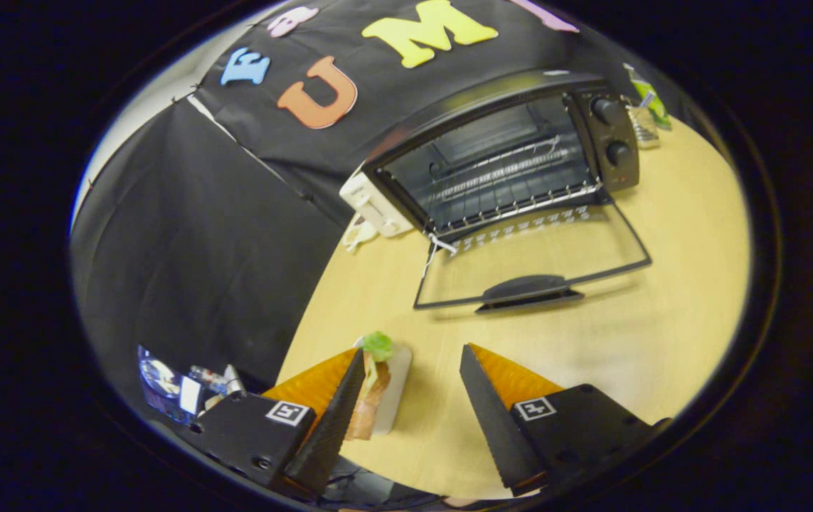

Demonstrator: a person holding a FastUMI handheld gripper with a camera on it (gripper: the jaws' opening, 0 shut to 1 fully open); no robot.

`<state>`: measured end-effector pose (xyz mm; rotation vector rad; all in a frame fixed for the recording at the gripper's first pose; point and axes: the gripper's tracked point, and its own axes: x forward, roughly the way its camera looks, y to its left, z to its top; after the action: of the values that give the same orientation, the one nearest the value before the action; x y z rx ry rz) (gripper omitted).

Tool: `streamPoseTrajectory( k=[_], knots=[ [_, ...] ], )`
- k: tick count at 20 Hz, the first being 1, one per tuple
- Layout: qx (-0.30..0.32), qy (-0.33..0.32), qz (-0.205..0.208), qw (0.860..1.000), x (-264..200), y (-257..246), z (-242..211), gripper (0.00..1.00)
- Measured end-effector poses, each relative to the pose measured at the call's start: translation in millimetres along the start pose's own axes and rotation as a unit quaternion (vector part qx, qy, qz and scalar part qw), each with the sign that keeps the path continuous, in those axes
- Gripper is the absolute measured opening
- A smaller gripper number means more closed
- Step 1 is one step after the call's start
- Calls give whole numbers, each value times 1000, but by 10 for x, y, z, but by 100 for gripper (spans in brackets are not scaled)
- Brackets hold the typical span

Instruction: Open the toaster oven, put the food inside, and close the toaster oven door.

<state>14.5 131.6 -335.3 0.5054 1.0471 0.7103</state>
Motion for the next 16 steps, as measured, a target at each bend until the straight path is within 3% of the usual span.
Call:
streamPoseTrajectory(
  k=[2,5,13,16],
  knots=[
    [2,41,30,999,53,165,-174,88],
    [-30,53,6,998,155,115,-248,87],
    [2,116,2,993,344,256,-441,78],
    [2,123,-12,992,388,236,-469,68]
  ],
)
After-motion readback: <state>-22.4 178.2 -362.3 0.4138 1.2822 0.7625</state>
